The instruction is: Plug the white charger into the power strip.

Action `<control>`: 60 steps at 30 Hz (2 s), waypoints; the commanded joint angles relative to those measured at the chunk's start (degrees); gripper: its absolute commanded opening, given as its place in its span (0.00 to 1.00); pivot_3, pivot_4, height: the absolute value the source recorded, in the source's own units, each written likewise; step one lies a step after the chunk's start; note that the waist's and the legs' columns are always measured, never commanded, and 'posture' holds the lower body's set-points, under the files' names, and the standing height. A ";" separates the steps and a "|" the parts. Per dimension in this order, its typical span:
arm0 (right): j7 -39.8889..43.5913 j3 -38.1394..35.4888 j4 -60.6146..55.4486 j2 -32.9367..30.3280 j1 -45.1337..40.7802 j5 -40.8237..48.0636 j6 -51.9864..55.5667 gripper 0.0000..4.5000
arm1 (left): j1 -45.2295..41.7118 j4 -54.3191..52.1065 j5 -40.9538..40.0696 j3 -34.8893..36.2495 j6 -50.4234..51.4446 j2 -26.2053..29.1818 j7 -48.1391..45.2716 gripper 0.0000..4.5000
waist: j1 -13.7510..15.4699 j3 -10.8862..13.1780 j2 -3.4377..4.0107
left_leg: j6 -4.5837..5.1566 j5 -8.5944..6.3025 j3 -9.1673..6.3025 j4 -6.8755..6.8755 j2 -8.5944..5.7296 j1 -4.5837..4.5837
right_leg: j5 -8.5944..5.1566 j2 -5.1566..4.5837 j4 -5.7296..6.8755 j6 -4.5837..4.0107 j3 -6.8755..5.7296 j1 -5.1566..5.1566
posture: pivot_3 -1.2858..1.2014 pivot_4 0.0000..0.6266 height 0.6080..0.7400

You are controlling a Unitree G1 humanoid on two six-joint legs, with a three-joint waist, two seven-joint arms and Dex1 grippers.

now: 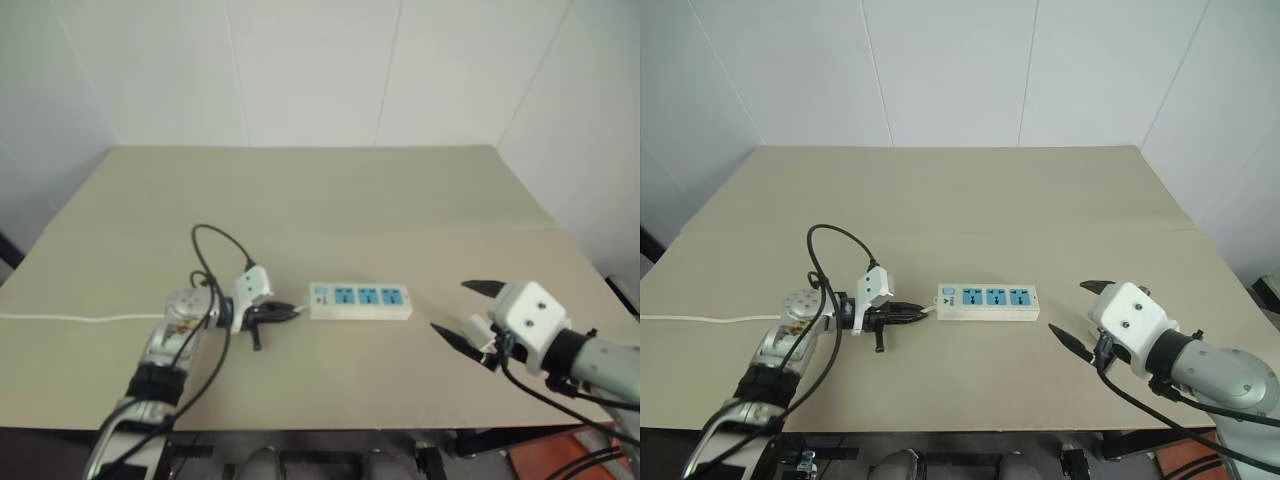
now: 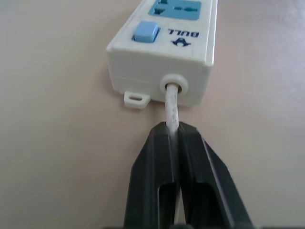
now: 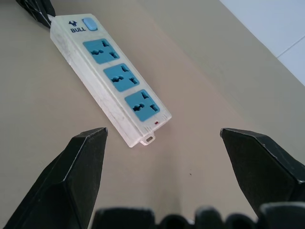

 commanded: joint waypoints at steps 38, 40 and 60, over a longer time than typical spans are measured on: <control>-2.27 3.60 1.01 2.81 -0.36 -4.85 -3.33 1.00 | -9.14 21.87 -24.90 8.40 -13.02 -6.46 -13.07 0.99 | -0.41 -0.04 0.03 | -0.05 0.04 0.01 0.09 -0.04 -0.04 | -0.05 0.01 -0.11 0.19 0.03 -0.02 | 0.52 0.24 1.00; -2.58 3.64 0.72 2.90 0.49 -5.38 -3.44 1.00 | -9.04 23.65 -23.76 7.12 -16.25 -6.19 -15.61 0.99 | -0.50 -0.04 0.03 | -0.06 0.04 0.01 0.09 -0.03 -0.09 | 0.00 0.01 -0.15 0.11 0.04 -0.03 | 0.52 0.24 1.00; -4.47 5.62 0.23 4.52 1.08 -7.30 -3.69 1.00 | -1.98 29.03 -16.08 3.72 -35.82 -11.65 -7.45 0.99 | -0.43 -0.04 0.04 | -0.05 0.04 0.01 0.05 -0.02 -0.03 | 0.02 0.01 -0.11 0.12 0.04 -0.02 | 0.52 0.24 1.00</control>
